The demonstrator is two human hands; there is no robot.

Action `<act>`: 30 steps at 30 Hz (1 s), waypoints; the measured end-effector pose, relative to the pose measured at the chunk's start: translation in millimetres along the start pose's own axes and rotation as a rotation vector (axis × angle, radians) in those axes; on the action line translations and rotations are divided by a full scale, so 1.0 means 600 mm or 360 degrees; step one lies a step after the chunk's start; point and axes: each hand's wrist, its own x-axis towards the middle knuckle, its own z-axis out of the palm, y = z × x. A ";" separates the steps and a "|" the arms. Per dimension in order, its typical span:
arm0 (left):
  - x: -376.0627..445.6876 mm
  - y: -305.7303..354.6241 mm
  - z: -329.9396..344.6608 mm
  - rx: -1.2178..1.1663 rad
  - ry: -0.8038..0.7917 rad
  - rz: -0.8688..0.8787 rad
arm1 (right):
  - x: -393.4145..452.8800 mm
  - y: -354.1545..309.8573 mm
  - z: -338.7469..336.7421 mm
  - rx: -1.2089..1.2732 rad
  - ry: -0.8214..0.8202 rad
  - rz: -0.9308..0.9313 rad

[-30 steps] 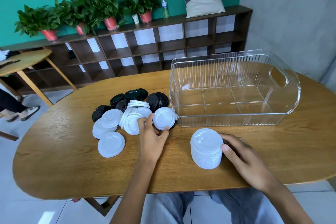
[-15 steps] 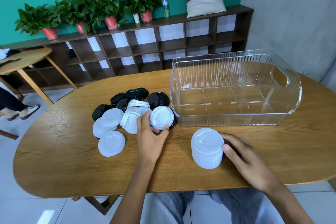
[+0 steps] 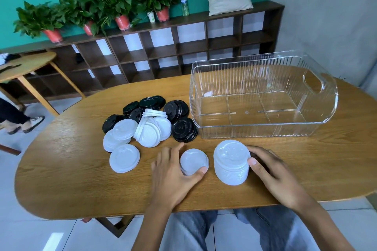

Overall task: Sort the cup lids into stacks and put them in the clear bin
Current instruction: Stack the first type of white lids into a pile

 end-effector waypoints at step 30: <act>-0.019 0.015 0.007 -0.1196 0.0239 0.0101 | 0.001 0.002 0.002 -0.0060 -0.0001 -0.0008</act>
